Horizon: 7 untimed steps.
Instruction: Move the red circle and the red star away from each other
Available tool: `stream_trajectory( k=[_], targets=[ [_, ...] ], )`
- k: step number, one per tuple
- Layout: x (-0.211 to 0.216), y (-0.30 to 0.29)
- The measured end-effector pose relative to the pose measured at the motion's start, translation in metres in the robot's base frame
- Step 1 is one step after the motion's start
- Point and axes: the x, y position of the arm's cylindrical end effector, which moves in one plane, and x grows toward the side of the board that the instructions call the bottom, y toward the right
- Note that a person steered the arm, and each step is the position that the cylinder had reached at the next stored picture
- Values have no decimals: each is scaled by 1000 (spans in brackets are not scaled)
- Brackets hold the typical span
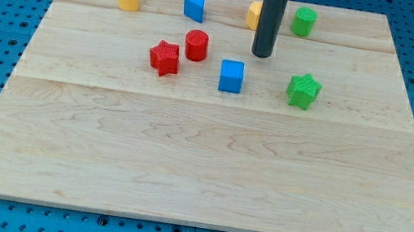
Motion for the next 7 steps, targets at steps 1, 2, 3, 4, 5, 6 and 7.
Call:
stream_trajectory(
  k=[1,2,3,4,5,6,7],
  targets=[
    [-1,-26],
    [-1,-70],
    [2,-71],
    [17,-34],
    [26,-122],
    [30,-147],
    [30,-177]
  ],
)
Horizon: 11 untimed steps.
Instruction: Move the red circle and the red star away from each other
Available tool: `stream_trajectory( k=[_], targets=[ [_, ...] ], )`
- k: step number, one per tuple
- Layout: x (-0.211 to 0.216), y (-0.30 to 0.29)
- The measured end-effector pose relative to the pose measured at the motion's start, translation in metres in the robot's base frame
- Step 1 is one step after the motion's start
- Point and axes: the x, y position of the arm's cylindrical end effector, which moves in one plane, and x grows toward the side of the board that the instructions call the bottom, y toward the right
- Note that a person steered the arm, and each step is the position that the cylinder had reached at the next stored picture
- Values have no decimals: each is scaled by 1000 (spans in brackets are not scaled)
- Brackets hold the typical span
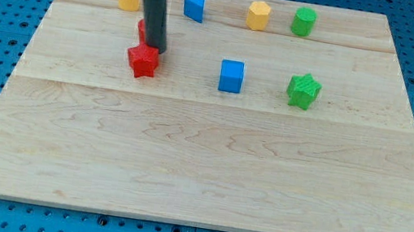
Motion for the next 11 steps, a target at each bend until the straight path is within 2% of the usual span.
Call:
stream_trajectory(
  k=[3,5,6,8,11],
  targets=[
    [-26,-101],
    [-28,-8],
    [-36,-26],
    [-56,-28],
    [-33,55]
  ],
)
